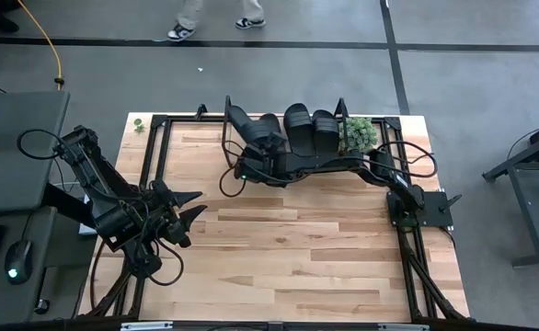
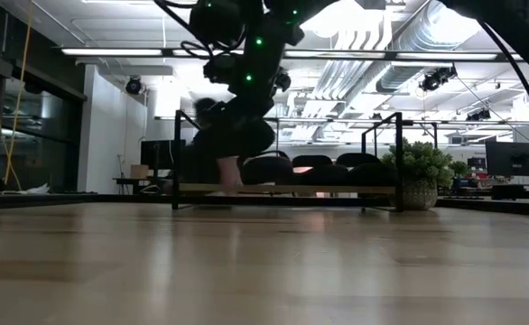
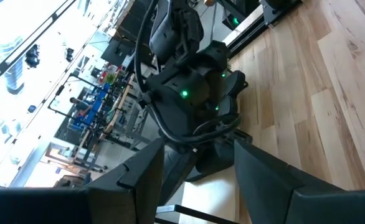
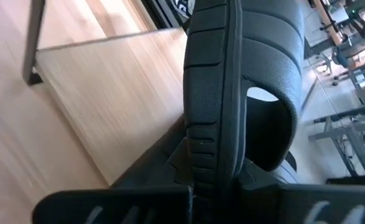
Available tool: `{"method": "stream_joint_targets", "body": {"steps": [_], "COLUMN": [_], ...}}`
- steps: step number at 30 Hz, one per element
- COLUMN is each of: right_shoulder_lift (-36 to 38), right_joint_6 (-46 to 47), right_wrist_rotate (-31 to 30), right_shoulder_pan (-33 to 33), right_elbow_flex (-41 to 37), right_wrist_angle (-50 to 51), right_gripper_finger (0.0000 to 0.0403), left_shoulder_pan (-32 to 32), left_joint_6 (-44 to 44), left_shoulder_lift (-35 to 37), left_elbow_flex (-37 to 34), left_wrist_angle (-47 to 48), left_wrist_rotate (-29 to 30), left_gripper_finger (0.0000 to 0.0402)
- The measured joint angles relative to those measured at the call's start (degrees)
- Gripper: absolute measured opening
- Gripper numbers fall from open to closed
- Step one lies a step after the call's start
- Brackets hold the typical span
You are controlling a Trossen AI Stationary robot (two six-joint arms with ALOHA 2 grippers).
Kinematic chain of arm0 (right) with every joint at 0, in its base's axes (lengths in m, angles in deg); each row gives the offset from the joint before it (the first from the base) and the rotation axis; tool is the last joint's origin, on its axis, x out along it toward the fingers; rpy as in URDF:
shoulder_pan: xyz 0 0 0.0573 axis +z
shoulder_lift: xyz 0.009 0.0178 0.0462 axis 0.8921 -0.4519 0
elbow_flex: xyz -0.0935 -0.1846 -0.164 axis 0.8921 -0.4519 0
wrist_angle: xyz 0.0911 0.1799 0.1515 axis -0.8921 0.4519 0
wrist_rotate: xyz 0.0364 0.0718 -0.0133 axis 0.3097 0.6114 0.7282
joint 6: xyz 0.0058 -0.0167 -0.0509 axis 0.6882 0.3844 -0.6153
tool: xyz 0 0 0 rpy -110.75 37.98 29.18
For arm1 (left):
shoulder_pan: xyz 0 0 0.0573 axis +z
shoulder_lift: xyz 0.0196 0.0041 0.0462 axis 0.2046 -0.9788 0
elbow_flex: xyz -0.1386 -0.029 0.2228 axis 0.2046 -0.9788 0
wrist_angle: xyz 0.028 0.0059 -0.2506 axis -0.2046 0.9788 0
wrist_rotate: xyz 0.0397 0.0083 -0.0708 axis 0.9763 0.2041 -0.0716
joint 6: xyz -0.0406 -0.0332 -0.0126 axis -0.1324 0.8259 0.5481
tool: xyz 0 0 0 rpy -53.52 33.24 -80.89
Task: Pick and place slides into the shelf
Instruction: Put the black slipper on the shelf
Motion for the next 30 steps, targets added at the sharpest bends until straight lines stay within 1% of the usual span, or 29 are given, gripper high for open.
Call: {"method": "stream_joint_targets", "body": {"steps": [3,10,14,19,22,27,30], "right_shoulder_lift": [0.0,0.0,0.0,-0.1,-0.1,-0.1,-0.1], "right_joint_6": [-0.6,-0.6,-0.6,4.1,6.9,8.1,8.7], "right_wrist_rotate": [1.0,1.3,1.4,1.0,-0.5,-1.1,-1.1], "right_shoulder_pan": [0.0,0.2,0.2,0.2,0.2,1.1,2.1], "right_elbow_flex": [0.1,0.1,0.1,4.3,7.7,11.2,12.5], "right_wrist_angle": [-1.3,-1.3,0.6,12.3,20.5,25.7,27.2], "right_gripper_finger": [0.0006,0.0006,0.0006,0.0007,0.0007,0.0007,0.0007], "left_shoulder_pan": [0.0,0.0,0.0,0.0,0.0,0.0,0.3], "left_joint_6": [0.0,0.0,0.0,0.1,0.1,0.4,1.3], "left_shoulder_lift": [0.0,0.0,0.0,0.0,0.0,0.0,0.0], "left_elbow_flex": [0.0,0.0,0.0,0.0,0.0,0.0,0.0], "left_wrist_angle": [0.0,-0.1,-0.1,-0.1,-0.1,-0.1,-0.1], "left_wrist_rotate": [0.0,0.0,0.0,-0.5,-0.7,-0.9,-0.9], "left_gripper_finger": [0.0177,0.0177,0.0177,0.0177,0.0177,0.0177,0.0177]}}
